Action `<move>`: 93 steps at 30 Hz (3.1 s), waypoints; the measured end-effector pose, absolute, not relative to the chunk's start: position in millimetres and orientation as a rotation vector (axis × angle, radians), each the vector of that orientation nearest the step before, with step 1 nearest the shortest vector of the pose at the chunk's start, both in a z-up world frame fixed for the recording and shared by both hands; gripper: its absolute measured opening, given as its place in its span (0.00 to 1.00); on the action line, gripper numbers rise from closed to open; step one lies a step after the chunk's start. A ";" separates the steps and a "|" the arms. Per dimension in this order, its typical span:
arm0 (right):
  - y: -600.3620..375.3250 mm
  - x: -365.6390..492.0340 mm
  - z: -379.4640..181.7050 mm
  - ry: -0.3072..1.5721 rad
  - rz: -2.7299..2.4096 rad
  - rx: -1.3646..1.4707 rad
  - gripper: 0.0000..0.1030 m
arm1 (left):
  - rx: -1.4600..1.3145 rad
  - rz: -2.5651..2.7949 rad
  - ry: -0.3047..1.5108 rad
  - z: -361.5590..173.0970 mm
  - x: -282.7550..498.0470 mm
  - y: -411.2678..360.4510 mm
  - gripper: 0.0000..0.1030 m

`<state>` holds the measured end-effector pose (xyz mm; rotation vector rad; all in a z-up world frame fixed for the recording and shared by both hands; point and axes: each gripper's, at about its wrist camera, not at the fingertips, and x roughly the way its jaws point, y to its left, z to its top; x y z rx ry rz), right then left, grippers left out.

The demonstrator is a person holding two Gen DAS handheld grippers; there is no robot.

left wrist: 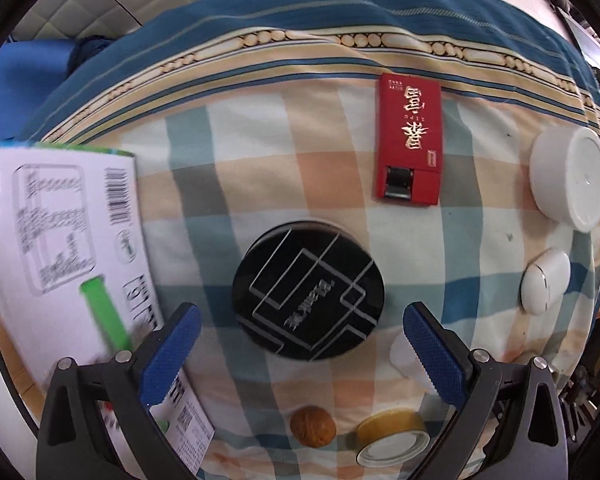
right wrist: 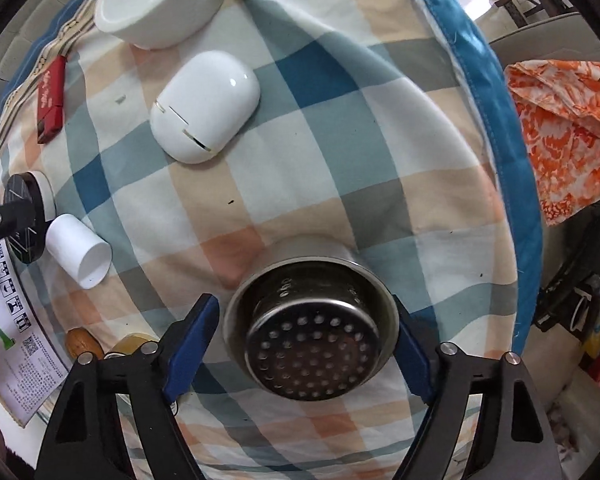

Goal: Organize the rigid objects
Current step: 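Grasp the black round tin with the left tool while the right tool grasps the steel strainer cup, then carry the tin and strainer cup into the box and release both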

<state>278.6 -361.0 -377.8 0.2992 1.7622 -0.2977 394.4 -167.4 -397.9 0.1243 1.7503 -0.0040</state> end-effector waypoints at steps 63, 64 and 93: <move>-31.6 352.0 -250.4 1.511 0.141 0.101 0.71 | -0.075 -0.059 1.444 -241.9 367.4 101.0 0.71; -19.9 358.6 -256.3 1.515 0.150 0.098 0.71 | -0.091 -0.060 1.455 -248.5 372.7 111.4 0.71; 44.8 424.6 -399.8 1.635 0.092 0.033 0.72 | -0.328 -0.111 1.727 -388.4 431.4 152.9 0.72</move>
